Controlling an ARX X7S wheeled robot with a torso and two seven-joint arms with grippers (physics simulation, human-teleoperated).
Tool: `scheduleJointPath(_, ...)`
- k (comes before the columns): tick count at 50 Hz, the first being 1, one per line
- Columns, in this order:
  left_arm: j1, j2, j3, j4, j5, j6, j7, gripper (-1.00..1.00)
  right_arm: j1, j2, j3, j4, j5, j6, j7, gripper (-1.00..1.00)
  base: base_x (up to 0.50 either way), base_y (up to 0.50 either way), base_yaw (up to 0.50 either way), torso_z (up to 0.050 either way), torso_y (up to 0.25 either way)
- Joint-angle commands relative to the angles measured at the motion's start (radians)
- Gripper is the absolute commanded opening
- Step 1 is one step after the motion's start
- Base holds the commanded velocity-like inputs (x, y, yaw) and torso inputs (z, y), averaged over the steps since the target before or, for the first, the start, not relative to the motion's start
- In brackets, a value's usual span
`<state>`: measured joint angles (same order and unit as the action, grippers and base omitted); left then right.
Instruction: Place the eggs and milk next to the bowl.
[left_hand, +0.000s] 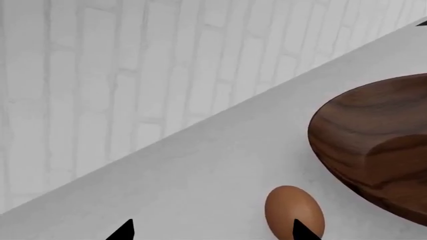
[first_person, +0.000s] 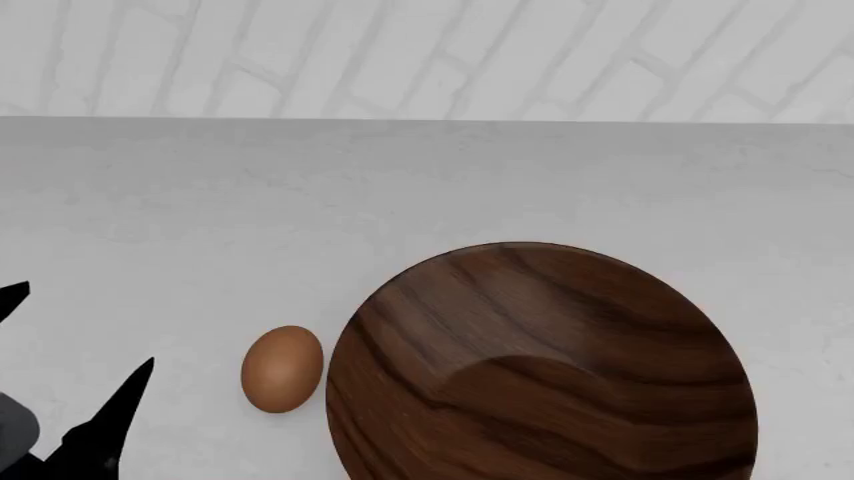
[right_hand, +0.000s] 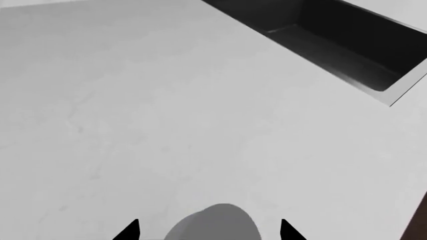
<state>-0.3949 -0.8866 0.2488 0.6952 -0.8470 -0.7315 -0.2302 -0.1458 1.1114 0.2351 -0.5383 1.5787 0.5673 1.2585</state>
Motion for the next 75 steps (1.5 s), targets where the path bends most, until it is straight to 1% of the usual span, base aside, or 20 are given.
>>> scheduleJointPath(1,-0.011,-0.001,0.005,0.000,-0.004,-0.008,-0.001,1.00,0.013,-0.015,-0.023,0.019,-0.020,0.000,-0.017,1.00,0.00,0.00,0.00,0.000,0.000)
scheduleJointPath(5,-0.013,-0.003,0.002,0.002,-0.011,-0.014,-0.004,1.00,0.014,-0.017,-0.021,0.015,-0.019,-0.001,-0.014,1.00,0.00,0.00,0.00,0.000,0.000)
scheduleJointPath(6,-0.015,-0.003,0.004,0.001,-0.010,-0.013,-0.003,1.00,0.010,-0.017,-0.018,0.011,-0.019,-0.001,-0.011,-1.00,0.00,0.00,0.00,0.000,0.000)
scheduleJointPath(20,-0.017,0.000,0.012,-0.001,-0.008,-0.012,-0.002,1.00,-0.020,0.000,0.020,-0.024,-0.029,0.005,-0.014,-1.00,0.00,0.00,0.00,0.000,0.000)
scheduleJointPath(25,-0.012,0.002,0.015,0.003,-0.008,-0.011,-0.004,1.00,-0.035,0.029,0.049,-0.055,-0.059,0.013,-0.033,-1.00,0.00,0.00,0.00,0.000,0.000)
scheduleJointPath(28,-0.010,0.003,0.018,0.005,-0.006,-0.009,-0.005,1.00,-0.030,0.043,0.058,-0.066,-0.065,0.016,-0.053,-1.00,0.00,0.00,0.00,0.000,0.000)
scheduleJointPath(32,-0.003,0.004,0.021,0.008,-0.002,-0.005,-0.007,1.00,0.006,0.053,0.033,-0.068,-0.061,0.017,-0.077,-1.00,0.00,0.00,0.00,0.000,0.000)
scheduleJointPath(36,0.008,0.003,0.018,0.013,-0.001,0.001,-0.011,1.00,0.109,0.074,-0.051,-0.063,-0.069,0.034,-0.098,-1.00,0.00,0.00,0.00,0.000,0.000)
scheduleJointPath(40,0.031,-0.004,0.010,0.019,-0.001,0.014,-0.015,1.00,0.172,0.076,-0.092,-0.046,-0.050,0.044,-0.119,-1.00,0.00,0.00,0.00,0.000,0.000)
scheduleJointPath(42,0.041,-0.006,0.008,0.019,0.004,0.023,-0.014,1.00,0.239,0.079,-0.130,-0.038,-0.045,0.058,-0.133,-1.00,0.00,0.00,0.00,0.000,0.000)
scheduleJointPath(45,0.055,-0.004,0.008,0.016,0.013,0.037,-0.011,1.00,0.341,0.074,-0.193,-0.018,-0.042,0.090,-0.143,-1.00,0.00,0.00,0.00,0.000,0.000)
scheduleJointPath(51,0.075,-0.009,0.006,0.019,0.020,0.050,-0.012,1.00,0.479,0.050,-0.275,0.017,-0.052,0.143,-0.173,-1.00,0.00,0.00,0.00,0.000,0.000)
scheduleJointPath(56,0.077,-0.012,0.005,0.027,0.016,0.048,-0.017,1.00,0.570,0.023,-0.324,0.068,-0.064,0.178,-0.217,-1.00,0.00,0.00,0.00,0.000,0.000)
scheduleJointPath(60,0.076,-0.016,0.003,0.034,0.011,0.042,-0.023,1.00,0.608,0.008,-0.348,0.097,-0.071,0.195,-0.237,-1.00,0.00,0.00,0.00,0.000,0.000)
scheduleJointPath(67,0.084,-0.022,-0.004,0.045,0.001,0.040,-0.032,1.00,0.678,-0.006,-0.373,0.135,-0.074,0.224,-0.244,-1.00,0.00,0.00,0.00,0.000,0.000)
scheduleJointPath(75,0.102,-0.030,-0.011,0.054,-0.001,0.048,-0.038,1.00,0.800,-0.067,-0.430,0.216,-0.094,0.269,-0.257,-1.00,0.00,0.00,0.00,0.000,0.000)
